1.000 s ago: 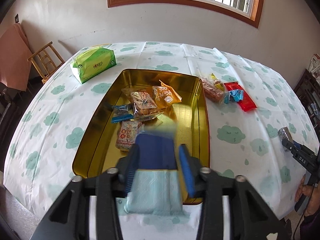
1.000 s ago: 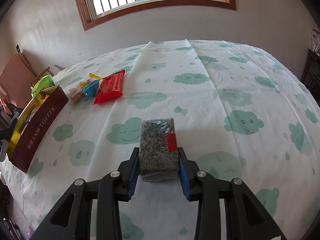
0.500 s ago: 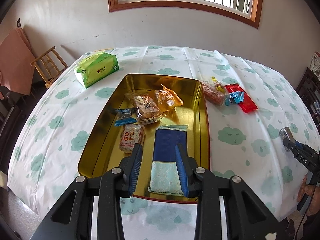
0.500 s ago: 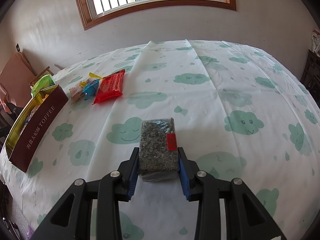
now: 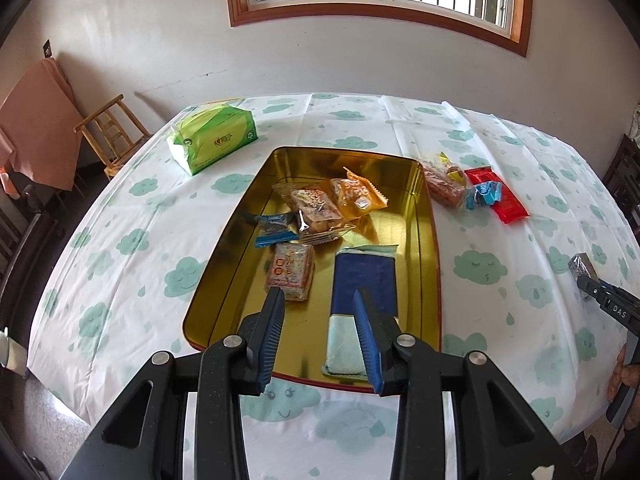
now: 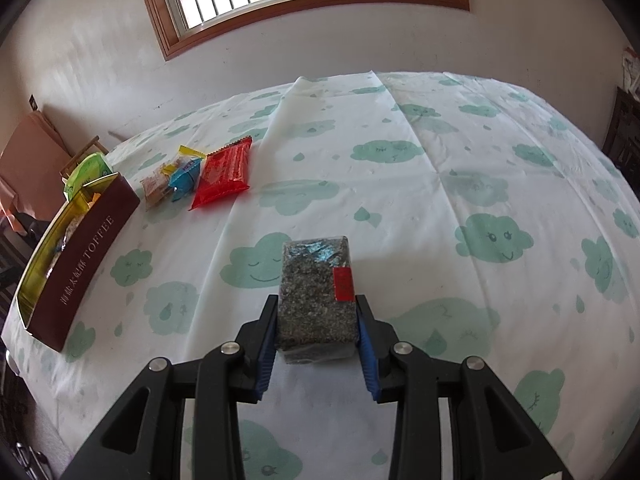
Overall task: Organize snacks
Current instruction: 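Carry the grey rice-cake block into the gold tin and open the right gripper, then grasp the small light-blue wrapped candy beside the red bar with the left gripper, then grasp the red-wrapped bar with the right gripper while left lifts the blue candy, then lower the blue candy into the tin and open left gripper while right holds red bar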
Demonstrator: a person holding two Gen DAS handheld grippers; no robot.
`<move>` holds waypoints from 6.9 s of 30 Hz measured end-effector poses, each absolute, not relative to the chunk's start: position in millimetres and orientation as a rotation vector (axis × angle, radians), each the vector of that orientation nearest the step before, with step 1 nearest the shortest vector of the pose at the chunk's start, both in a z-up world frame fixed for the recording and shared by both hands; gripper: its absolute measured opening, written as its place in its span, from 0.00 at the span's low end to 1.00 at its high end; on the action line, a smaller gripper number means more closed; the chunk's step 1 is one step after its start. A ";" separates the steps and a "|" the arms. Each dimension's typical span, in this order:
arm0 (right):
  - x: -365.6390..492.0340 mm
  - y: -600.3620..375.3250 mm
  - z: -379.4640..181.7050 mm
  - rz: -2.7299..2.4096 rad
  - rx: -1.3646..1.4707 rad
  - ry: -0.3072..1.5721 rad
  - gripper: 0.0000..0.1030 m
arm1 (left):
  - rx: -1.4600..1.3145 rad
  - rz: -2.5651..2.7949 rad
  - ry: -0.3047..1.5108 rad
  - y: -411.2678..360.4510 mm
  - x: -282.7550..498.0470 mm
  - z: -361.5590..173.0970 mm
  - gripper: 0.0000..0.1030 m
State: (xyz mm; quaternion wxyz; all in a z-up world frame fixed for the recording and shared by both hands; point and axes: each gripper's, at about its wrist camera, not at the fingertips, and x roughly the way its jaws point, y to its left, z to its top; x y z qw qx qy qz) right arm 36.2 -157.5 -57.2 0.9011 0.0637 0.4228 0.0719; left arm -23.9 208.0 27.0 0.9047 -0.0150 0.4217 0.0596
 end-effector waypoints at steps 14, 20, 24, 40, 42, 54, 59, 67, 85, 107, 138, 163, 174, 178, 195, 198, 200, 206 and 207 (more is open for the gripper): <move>30.0 -135.1 -43.8 0.217 0.174 0.886 0.35 | -0.004 0.136 0.850 208.5 -31.7 32.3 0.33; 31.1 -110.7 -21.0 0.279 0.171 0.860 0.35 | -0.002 0.143 0.845 208.7 -33.9 33.4 0.35; 33.2 -85.7 -3.3 0.337 0.157 0.839 0.35 | 0.002 0.155 0.838 212.5 -37.8 34.7 0.37; 63.6 31.1 42.5 0.539 0.078 0.789 0.35 | 0.024 0.209 0.787 227.8 -48.3 41.5 0.47; 66.9 43.3 42.6 0.552 0.066 0.792 0.35 | 0.027 0.217 0.785 229.5 -49.6 41.9 0.48; 97.0 97.3 25.9 0.591 0.029 0.841 0.35 | 0.015 0.236 0.789 244.8 -50.8 38.3 0.52; 107.3 112.6 15.1 0.591 0.011 0.864 0.35 | 0.006 0.245 0.801 253.0 -49.1 32.9 0.52; 120.9 129.4 0.5 0.573 -0.019 0.894 0.35 | -0.019 0.260 0.820 267.5 -48.2 25.4 0.52; 123.8 122.6 7.7 0.556 0.012 0.847 0.35 | -0.026 0.269 0.836 274.7 -48.8 22.5 0.52; 53.2 -187.2 -49.8 -0.001 -0.015 0.822 0.40 | -0.036 -0.210 0.963 159.2 -2.1 77.9 0.64; 48.8 -223.1 -53.7 0.187 0.275 0.790 0.55 | 0.678 -0.744 1.072 2.5 179.5 -11.9 0.41; 95.4 -142.3 -32.6 0.389 0.144 0.824 0.57 | 0.061 -0.472 1.072 45.2 36.9 60.7 0.12; 188.4 -45.7 -56.7 0.384 -0.062 0.954 0.66 | -0.013 -0.412 1.008 74.3 2.6 60.3 0.12; 194.4 -33.1 -58.9 0.347 -0.150 0.953 0.65 | -0.034 -0.388 0.996 82.1 -2.4 60.4 0.12; 108.4 -102.3 -35.6 0.272 -0.082 0.849 0.43 | -0.070 -0.330 0.917 106.4 -24.4 81.2 0.11; 92.2 -117.5 -32.4 0.250 -0.054 0.831 0.43 | -0.078 -0.303 0.904 117.0 -30.6 85.9 0.10; 83.1 -124.8 -31.2 0.236 -0.042 0.819 0.43 | -0.084 -0.276 0.899 127.0 -35.0 88.0 0.10; 71.0 -135.1 -36.2 0.222 -0.003 0.821 0.43 | -0.109 -0.186 0.885 160.6 -42.7 93.5 0.10; 69.9 -136.0 -37.3 0.222 0.001 0.824 0.43 | -0.114 -0.172 0.883 167.0 -43.5 94.1 0.10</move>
